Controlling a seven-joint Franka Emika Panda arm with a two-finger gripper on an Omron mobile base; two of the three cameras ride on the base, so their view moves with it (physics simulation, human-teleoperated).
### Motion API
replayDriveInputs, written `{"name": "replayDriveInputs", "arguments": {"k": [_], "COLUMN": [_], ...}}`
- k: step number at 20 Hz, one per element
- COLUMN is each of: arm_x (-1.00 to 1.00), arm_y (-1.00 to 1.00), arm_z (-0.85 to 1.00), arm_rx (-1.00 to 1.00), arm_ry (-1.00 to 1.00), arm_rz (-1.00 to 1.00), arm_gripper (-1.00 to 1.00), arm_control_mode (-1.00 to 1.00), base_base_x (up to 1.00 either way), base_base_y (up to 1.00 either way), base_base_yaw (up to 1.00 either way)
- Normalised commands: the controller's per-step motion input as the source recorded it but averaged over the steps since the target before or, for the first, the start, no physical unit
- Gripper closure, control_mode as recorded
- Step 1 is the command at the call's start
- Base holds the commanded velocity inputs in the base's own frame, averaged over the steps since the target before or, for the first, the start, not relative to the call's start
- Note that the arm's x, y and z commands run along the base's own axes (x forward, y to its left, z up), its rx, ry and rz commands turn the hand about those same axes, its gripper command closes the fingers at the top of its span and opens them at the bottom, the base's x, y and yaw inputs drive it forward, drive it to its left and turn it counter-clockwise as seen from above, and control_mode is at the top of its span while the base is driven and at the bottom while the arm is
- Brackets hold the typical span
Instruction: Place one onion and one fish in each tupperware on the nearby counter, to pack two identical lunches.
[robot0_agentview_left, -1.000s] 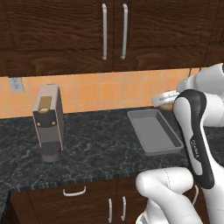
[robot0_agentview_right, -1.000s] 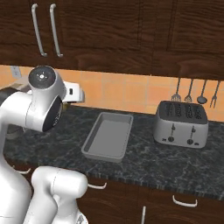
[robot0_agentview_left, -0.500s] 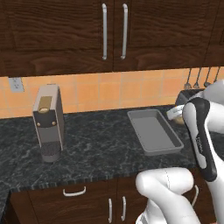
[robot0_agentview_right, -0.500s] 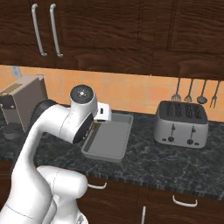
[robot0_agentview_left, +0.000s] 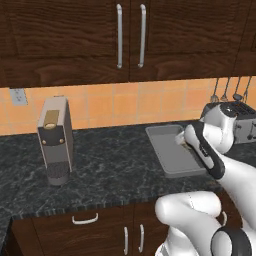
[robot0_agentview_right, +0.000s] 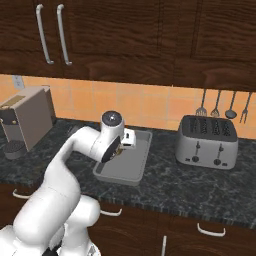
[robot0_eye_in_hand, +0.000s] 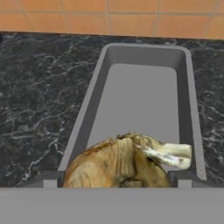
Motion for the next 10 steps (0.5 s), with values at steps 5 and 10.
{"name": "replayDriveInputs", "arguments": {"k": [5,10], "arm_x": [0.86,0.66], "arm_y": [0.00,-0.01], "arm_z": [-0.54,-0.31], "arm_rx": [0.00,0.00], "arm_ry": [0.00,0.06], "arm_rz": [0.00,0.00], "arm_gripper": [1.00,1.00], "arm_control_mode": [-1.00,-1.00], "base_base_x": [0.00,0.00], "base_base_y": [0.00,0.00], "base_base_yaw": [0.00,0.00]}}
